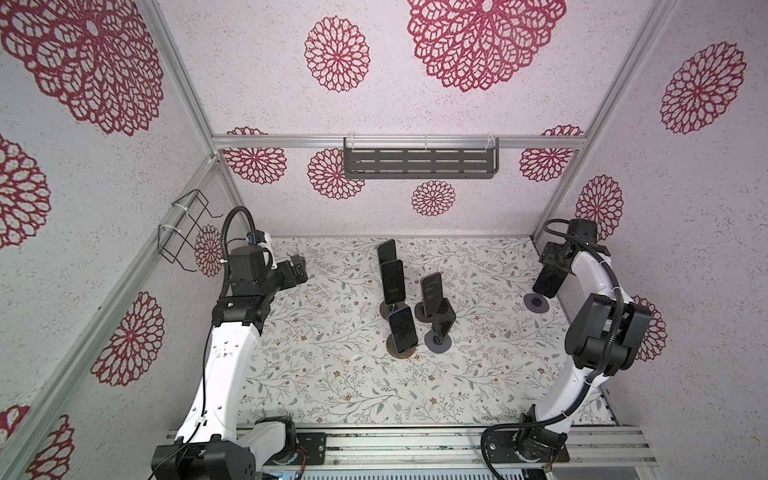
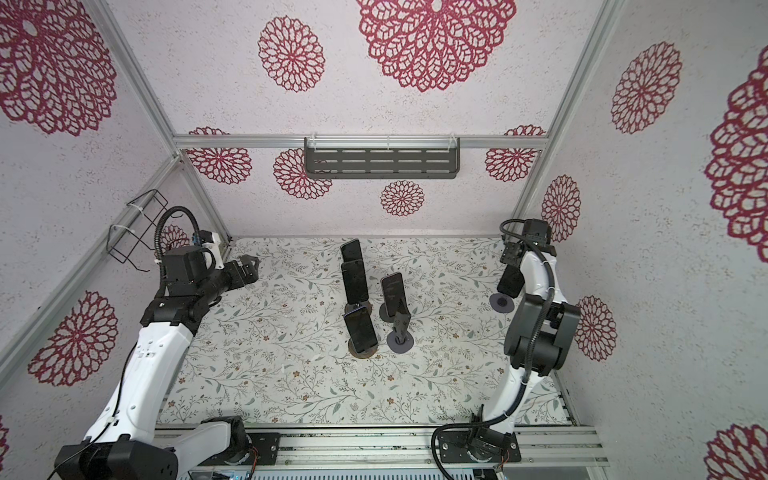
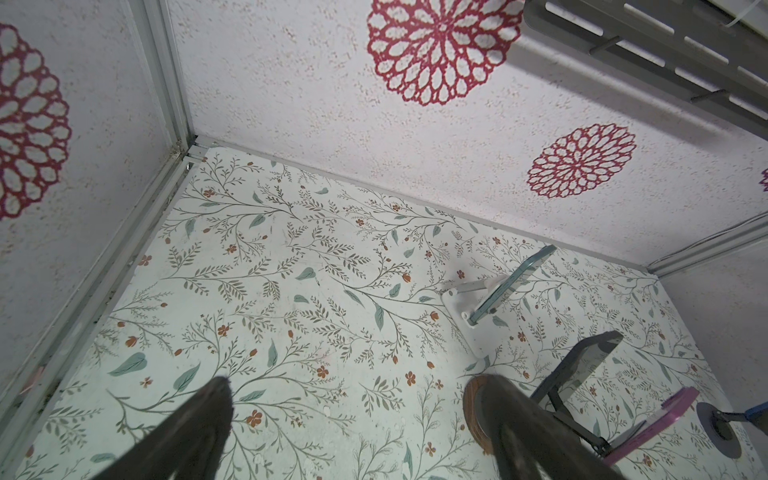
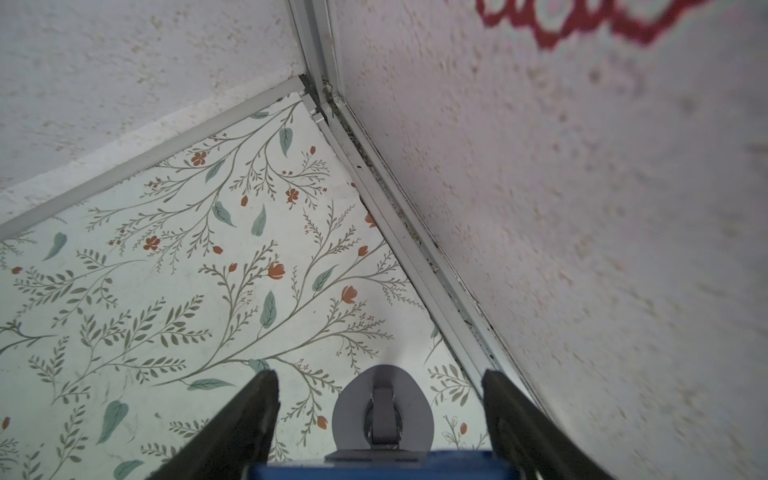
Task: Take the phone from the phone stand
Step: 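Close the right gripper on the top edge of the blue-edged phone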
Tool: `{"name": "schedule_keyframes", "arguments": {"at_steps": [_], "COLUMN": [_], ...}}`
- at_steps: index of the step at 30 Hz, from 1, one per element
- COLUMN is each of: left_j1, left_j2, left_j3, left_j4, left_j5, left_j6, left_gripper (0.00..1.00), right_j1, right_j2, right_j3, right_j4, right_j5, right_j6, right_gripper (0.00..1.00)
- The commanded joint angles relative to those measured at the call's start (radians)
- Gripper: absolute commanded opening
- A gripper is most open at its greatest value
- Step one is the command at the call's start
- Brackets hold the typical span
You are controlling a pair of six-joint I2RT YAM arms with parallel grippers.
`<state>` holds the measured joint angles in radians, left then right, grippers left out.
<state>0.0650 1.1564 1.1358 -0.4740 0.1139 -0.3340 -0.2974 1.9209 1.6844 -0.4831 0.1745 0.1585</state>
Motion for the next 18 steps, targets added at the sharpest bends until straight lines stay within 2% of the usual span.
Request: {"name": "schedule_keyframes", "arguments": {"at_steps": [1, 12, 18], "left_j1": [0.012, 0.024, 0.027], "left_j2": [-0.001, -0.003, -0.003], "left_j3": [-0.005, -0.005, -0.005], "left_j4": [0.028, 0.029, 0.029], "left_j5": [0.014, 0.019, 0.021], "left_j6": [-0.008, -0.013, -0.015], "left_gripper": [0.97, 0.97, 0.97], "right_j1": [0.006, 0.006, 0.004], "right_j2": [-0.026, -0.034, -0.057], "right_j3": [0.01, 0.032, 0.097], "right_j4": [0.011, -0.025, -0.103], "right_j5": [0.032, 0.051, 0.045], "right_j6": [0.004, -0.01, -0.002], "right_gripper": [0.76, 0.65, 0.61]}}
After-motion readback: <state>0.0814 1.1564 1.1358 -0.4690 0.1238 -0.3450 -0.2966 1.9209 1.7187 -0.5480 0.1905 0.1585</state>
